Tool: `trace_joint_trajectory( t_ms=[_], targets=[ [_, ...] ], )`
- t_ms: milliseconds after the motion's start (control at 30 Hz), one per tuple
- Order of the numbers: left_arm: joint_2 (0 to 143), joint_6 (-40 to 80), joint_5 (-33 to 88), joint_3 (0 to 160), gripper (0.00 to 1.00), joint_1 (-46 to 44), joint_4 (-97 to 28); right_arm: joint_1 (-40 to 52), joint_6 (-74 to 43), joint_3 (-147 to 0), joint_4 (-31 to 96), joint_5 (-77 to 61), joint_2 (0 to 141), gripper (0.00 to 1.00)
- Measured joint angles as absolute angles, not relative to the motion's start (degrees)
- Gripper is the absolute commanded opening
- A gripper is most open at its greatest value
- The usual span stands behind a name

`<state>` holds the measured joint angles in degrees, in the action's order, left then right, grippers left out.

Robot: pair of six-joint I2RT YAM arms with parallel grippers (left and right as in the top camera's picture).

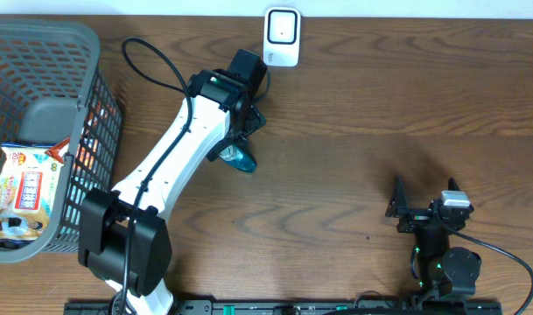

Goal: Scan the item barcode
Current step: 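Lift the mouthwash bottle out and carry it toward the white scanner, then hold the bottle under the scanner, then lower it onto the table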

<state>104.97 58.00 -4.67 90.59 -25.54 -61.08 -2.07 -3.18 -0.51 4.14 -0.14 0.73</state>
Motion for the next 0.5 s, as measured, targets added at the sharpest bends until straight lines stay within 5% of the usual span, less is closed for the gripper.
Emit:
trace_joint_trajectory(
  t_ms=[500],
  targets=[
    [105.0, 58.1, -4.7, 90.6, 0.92, -25.5, -59.0, -2.1, -3.2, -0.5, 4.1, -0.1, 0.7, 0.99]
  ],
)
